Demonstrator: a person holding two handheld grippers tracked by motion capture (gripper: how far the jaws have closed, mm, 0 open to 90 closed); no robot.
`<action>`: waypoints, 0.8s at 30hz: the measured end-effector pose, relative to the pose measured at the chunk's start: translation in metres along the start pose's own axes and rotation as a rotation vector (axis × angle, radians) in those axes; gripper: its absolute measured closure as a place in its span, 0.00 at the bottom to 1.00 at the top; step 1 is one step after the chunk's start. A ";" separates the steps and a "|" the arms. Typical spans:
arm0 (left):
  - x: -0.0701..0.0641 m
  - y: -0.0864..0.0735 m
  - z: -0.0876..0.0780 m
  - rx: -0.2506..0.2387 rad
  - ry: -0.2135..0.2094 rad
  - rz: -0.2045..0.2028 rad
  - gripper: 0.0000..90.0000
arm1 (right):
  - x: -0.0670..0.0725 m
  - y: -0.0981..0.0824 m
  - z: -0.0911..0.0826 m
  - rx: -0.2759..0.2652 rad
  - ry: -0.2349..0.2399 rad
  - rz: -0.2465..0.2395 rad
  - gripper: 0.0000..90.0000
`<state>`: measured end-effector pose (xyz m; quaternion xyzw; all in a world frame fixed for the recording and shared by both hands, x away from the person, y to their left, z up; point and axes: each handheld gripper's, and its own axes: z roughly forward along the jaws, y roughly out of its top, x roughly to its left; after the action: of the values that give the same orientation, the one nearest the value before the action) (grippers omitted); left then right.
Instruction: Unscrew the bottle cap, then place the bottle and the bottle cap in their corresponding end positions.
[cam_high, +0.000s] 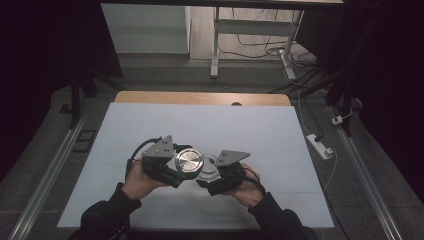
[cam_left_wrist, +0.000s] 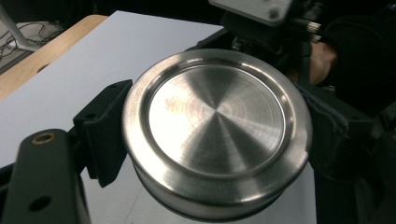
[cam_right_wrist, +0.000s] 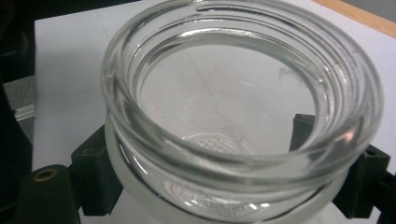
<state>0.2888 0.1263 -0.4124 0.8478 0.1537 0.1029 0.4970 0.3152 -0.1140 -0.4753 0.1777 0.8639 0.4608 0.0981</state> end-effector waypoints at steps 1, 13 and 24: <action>-0.001 0.000 0.000 -0.001 -0.002 0.001 0.22 | -0.001 0.000 0.000 0.000 -0.002 0.004 0.17; -0.007 -0.002 0.004 0.001 -0.019 0.000 0.22 | -0.014 0.002 0.002 -0.005 -0.026 0.015 0.17; -0.014 -0.006 0.006 -0.001 -0.023 0.004 0.22 | -0.027 0.008 0.008 -0.005 -0.044 0.026 0.17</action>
<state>0.2767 0.1189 -0.4213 0.8490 0.1464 0.0942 0.4989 0.3443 -0.1147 -0.4731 0.1990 0.8579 0.4604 0.1114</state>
